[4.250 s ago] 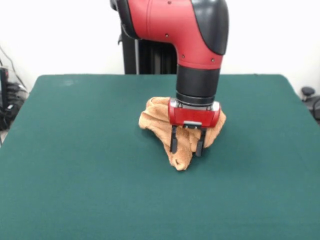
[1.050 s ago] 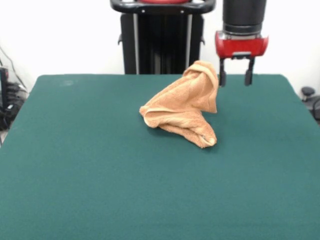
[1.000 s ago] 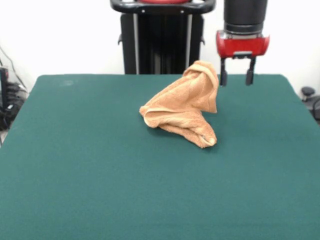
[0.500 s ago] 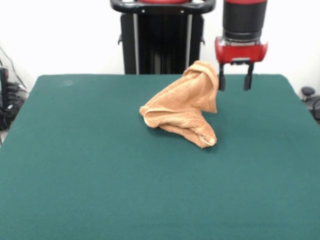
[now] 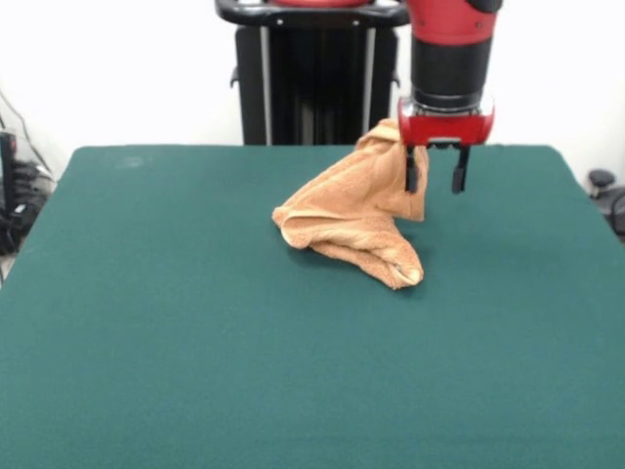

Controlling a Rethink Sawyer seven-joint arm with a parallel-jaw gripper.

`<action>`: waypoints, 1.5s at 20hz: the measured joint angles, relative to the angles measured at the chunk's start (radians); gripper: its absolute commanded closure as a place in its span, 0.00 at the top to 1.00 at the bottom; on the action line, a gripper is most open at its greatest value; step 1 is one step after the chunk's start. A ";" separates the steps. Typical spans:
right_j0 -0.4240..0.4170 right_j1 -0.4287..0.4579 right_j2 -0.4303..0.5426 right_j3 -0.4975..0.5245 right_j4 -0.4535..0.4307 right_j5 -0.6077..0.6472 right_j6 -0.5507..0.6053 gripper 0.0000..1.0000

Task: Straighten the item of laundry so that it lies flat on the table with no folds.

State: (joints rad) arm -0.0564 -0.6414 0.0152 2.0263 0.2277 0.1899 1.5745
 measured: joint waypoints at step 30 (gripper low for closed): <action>0.006 0.155 0.001 -0.001 0.001 -0.127 0.000 1.00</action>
State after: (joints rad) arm -0.0500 -0.4864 0.0160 2.0254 0.2287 0.0633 1.5745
